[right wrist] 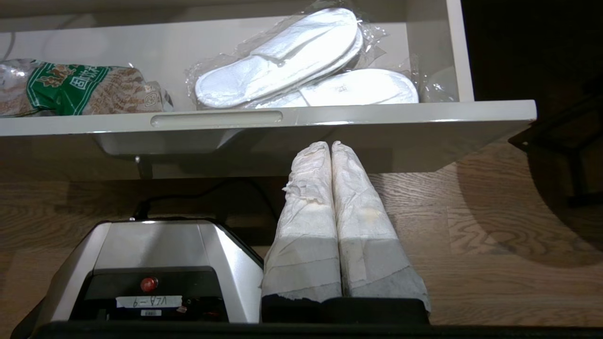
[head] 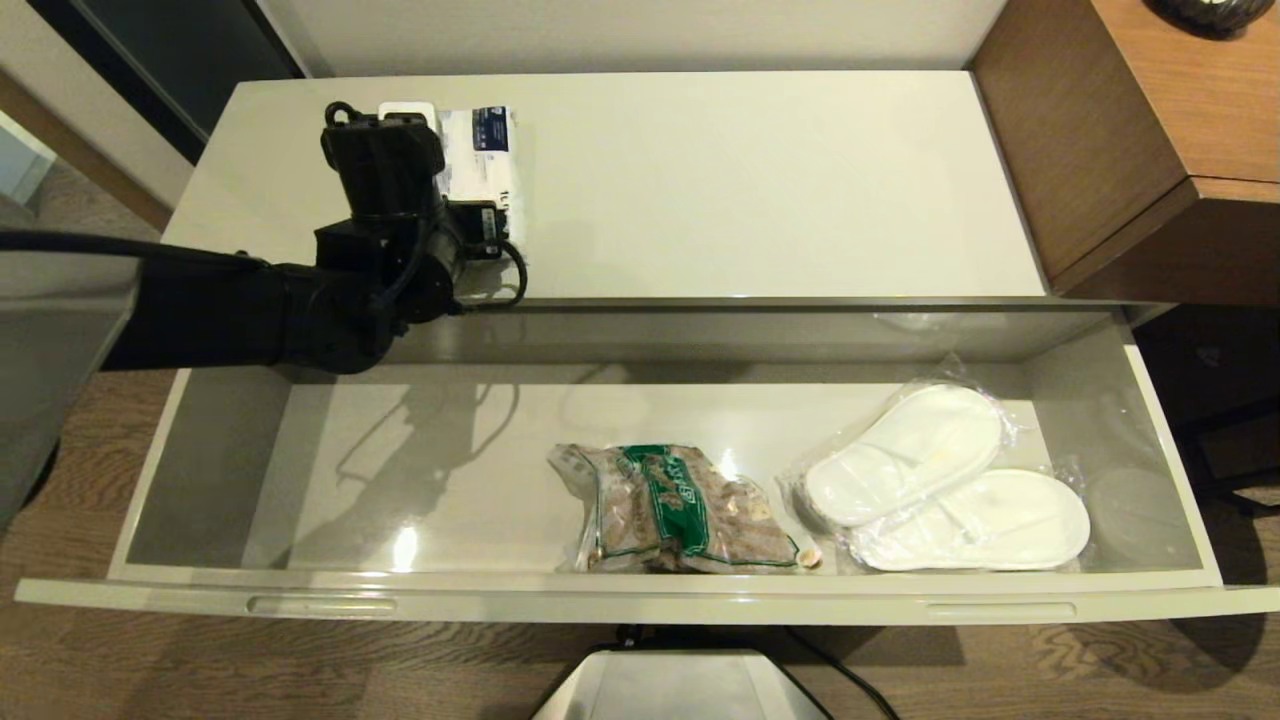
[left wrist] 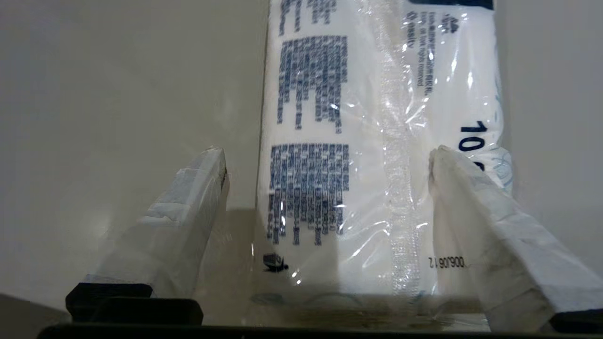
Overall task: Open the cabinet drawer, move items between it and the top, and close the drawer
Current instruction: Pick up the tissue on the table
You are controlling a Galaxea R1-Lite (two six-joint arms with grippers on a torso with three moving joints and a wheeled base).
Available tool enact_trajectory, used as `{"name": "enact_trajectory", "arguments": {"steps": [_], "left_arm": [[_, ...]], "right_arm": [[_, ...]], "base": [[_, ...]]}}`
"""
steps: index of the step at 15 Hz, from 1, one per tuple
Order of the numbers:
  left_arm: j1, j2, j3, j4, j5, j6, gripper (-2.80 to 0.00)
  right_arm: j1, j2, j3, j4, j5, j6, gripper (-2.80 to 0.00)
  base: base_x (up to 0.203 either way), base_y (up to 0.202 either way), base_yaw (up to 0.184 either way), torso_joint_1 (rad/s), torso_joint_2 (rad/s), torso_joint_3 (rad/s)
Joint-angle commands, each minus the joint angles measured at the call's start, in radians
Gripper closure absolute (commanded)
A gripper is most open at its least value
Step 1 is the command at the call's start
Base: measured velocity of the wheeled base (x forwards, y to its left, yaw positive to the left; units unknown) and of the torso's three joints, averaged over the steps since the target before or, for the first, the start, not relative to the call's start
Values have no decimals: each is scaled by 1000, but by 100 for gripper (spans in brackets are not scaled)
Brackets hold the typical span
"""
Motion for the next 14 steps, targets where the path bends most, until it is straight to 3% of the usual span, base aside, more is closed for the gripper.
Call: {"name": "enact_trajectory", "arguments": {"steps": [1, 3, 4, 5, 8, 9, 11, 14], "left_arm": [[-1, 21, 16, 36, 13, -125, -280], [1, 17, 18, 87, 10, -186, -280], [3, 13, 11, 146, -2, -272, -280], [9, 10, 1, 208, -33, -342, -280], [34, 7, -24, 285, -148, -437, -280], [47, 8, -32, 295, -198, -455, -280], [62, 14, -43, 297, -236, -459, -280], [77, 38, -80, 302, -247, -458, -280]], "right_arm": [[0, -18, 1, 0, 0, 0, 0], [-1, -18, 0, 0, 0, 0, 0], [0, -18, 1, 0, -1, 0, 0], [-1, -18, 0, 0, -1, 0, 0], [0, -18, 2, 0, 0, 0, 0], [-1, -18, 1, 0, -1, 0, 0], [-1, -18, 2, 0, -1, 0, 0], [-1, -18, 0, 0, 0, 0, 0]], "base": [[0, 0, 0, 0, 0, 0], [0, 0, 0, 0, 0, 0], [0, 0, 0, 0, 0, 0], [0, 0, 0, 0, 0, 0], [0, 0, 0, 0, 0, 0], [0, 0, 0, 0, 0, 0], [0, 0, 0, 0, 0, 0], [0, 0, 0, 0, 0, 0]]}}
